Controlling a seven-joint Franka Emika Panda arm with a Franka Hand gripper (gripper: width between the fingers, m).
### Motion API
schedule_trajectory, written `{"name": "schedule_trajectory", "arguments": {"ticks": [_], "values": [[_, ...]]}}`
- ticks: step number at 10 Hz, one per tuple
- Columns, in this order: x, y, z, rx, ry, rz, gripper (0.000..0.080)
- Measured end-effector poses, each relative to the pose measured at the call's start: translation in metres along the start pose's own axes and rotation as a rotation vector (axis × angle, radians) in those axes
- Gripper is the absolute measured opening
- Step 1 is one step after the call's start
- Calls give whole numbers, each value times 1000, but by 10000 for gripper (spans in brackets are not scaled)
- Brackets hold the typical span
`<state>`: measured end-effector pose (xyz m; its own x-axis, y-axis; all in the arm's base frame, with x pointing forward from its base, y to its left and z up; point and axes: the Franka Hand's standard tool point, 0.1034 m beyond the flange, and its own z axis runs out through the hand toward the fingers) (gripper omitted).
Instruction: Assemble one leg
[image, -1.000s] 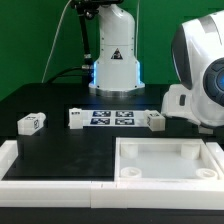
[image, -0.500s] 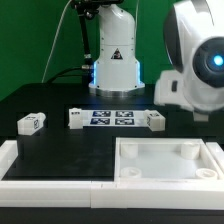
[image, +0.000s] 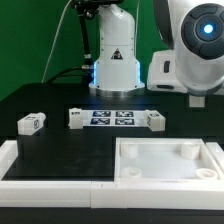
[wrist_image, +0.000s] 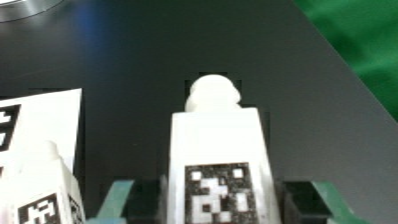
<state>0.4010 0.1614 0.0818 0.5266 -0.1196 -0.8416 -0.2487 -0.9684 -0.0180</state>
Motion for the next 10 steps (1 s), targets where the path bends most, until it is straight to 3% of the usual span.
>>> {"name": "schedule_trajectory", "arguments": {"ticks": [2,3,4,6,10], "values": [[7,-1,-11,15,219,-29,290],[6,20,-16,-17,284,-101,290],[3,32,-29,-20,329,-103,290],[1,38,-68,-35,588,-154,290],[5,34,-71,-14,917,-191,290]]}}
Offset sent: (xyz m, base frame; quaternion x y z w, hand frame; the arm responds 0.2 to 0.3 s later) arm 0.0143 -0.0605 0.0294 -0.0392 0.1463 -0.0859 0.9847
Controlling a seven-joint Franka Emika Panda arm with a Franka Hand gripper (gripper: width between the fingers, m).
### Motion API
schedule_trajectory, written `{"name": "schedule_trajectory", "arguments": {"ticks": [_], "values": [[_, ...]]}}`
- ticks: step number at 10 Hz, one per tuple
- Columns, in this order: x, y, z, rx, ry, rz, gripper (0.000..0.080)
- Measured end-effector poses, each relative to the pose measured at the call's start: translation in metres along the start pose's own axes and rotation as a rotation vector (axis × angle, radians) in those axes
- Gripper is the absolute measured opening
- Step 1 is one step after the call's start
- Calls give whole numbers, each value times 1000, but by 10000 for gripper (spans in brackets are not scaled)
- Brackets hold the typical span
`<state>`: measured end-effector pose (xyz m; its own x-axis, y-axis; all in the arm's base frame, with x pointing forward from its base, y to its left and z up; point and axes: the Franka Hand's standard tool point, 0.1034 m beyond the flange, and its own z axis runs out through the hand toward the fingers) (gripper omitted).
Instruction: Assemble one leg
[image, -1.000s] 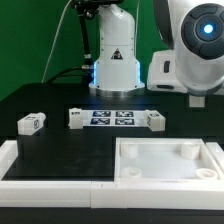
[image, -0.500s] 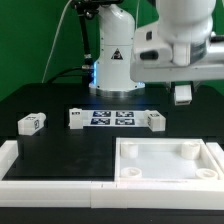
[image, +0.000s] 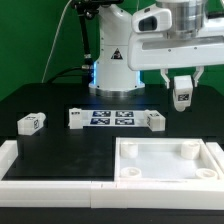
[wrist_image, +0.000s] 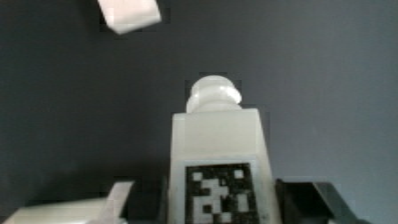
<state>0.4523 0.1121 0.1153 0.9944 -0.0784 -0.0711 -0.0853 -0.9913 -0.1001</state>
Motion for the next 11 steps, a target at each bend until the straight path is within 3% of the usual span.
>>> {"name": "schedule_trajectory", "arguments": {"ticks": [2,5,10,11], "values": [[26,9,-10,-6,160,-64,290],[69,30,-28,-9,208,-124,290],[69,30,-25,-9,204,-128,290],[77,31,-20,-9,202,-140,290]]}}
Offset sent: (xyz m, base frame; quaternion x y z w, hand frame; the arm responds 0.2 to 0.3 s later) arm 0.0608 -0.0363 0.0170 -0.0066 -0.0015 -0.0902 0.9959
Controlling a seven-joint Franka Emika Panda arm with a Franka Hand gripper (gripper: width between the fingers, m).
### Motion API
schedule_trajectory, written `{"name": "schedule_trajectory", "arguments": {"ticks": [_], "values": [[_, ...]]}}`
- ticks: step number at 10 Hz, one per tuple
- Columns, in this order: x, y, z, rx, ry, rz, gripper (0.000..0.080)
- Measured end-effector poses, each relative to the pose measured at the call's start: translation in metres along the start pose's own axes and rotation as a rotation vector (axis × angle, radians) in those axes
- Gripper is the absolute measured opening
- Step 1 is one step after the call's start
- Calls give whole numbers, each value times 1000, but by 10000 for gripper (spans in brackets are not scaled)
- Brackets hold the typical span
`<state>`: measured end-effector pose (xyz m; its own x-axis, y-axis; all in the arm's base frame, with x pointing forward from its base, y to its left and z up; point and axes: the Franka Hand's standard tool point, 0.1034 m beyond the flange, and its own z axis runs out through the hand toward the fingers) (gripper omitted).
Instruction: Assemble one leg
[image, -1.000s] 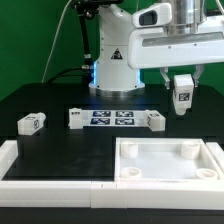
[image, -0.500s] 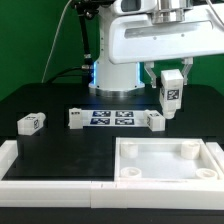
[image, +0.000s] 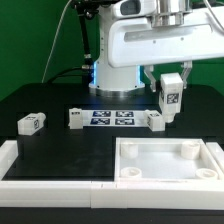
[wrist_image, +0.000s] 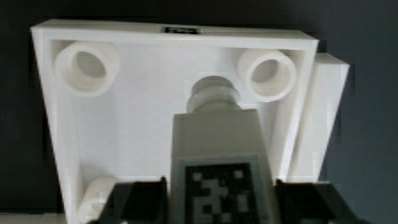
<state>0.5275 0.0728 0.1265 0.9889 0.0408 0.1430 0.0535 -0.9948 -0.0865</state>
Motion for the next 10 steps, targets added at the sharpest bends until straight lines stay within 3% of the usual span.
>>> {"name": "schedule_trajectory", "arguments": {"ticks": [4,5,9,10], "values": [[89,3,6,24,53,1,290],[102,3,6,29,61,0,290],[104,3,8,25,111,1,290],[112,4,4,19,217,5,290]]}}
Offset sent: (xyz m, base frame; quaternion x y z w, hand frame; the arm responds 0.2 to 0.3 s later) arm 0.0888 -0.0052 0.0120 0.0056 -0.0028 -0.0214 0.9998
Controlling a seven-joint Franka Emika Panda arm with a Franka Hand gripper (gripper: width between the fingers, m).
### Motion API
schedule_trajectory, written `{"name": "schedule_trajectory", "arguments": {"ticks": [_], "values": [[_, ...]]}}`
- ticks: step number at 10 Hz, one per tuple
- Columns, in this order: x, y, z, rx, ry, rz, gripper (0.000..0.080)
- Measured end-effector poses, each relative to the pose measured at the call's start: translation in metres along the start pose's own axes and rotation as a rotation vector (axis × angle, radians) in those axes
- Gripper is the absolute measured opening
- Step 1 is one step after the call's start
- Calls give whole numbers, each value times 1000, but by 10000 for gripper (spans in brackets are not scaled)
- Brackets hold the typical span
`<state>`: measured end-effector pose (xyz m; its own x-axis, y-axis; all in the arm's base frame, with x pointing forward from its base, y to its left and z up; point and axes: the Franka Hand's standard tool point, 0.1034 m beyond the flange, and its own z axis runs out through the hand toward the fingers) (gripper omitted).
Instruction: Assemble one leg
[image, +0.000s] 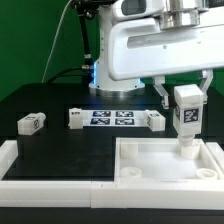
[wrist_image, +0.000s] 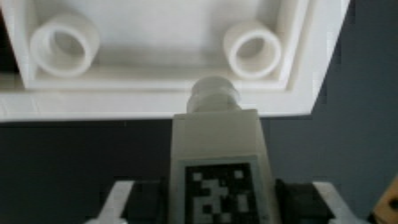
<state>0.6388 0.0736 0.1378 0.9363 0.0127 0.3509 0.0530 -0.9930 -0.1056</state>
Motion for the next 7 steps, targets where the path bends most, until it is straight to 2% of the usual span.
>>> {"name": "schedule_trajectory", "arguments": {"ticks": [1,2,4,6,7], "values": [[-2,0,0,-8,111,-2,290],[-16,-12,9,1,88,19,290],[-15,-36,18,17,130,-4,290],[-19,-48,29,26,91,-24,290],[-21,-49,32,26,71,-52,290]]}}
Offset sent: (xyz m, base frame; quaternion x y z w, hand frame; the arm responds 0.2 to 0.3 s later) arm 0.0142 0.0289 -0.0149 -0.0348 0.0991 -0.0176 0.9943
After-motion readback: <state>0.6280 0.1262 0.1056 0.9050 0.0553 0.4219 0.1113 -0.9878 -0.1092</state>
